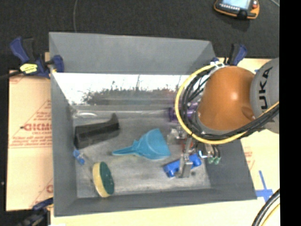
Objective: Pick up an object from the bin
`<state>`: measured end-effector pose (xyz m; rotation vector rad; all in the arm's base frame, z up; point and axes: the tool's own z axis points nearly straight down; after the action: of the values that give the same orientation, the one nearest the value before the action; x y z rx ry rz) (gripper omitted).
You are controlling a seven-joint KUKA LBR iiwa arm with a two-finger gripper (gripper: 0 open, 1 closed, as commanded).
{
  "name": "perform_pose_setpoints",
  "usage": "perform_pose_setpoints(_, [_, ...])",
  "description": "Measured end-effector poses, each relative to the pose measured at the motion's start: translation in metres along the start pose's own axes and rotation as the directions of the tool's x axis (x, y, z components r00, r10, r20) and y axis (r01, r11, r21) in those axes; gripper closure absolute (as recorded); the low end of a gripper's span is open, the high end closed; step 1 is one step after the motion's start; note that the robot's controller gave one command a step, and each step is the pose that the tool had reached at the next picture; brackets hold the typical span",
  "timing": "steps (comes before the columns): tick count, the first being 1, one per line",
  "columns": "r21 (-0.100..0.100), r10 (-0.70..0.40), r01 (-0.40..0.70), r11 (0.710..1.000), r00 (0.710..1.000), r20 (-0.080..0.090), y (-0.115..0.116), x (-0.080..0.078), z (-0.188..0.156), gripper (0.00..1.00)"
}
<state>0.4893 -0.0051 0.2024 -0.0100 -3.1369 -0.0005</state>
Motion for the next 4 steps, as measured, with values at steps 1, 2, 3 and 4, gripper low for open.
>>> perform_pose_setpoints(1, [0.000,0.000,0.000,1.000,1.000,0.008,0.000,-0.002,-0.003,0.00])
perform_pose_setpoints(2, [0.002,-0.046,0.046,0.999,0.999,0.007,-0.080,-0.054,0.131,0.00])
perform_pose_setpoints(3, [0.003,-0.097,0.097,0.995,0.995,0.019,-0.078,-0.033,0.132,0.00])
perform_pose_setpoints(4, [0.003,-0.059,0.059,0.998,0.998,0.020,-0.080,-0.052,0.129,0.00])
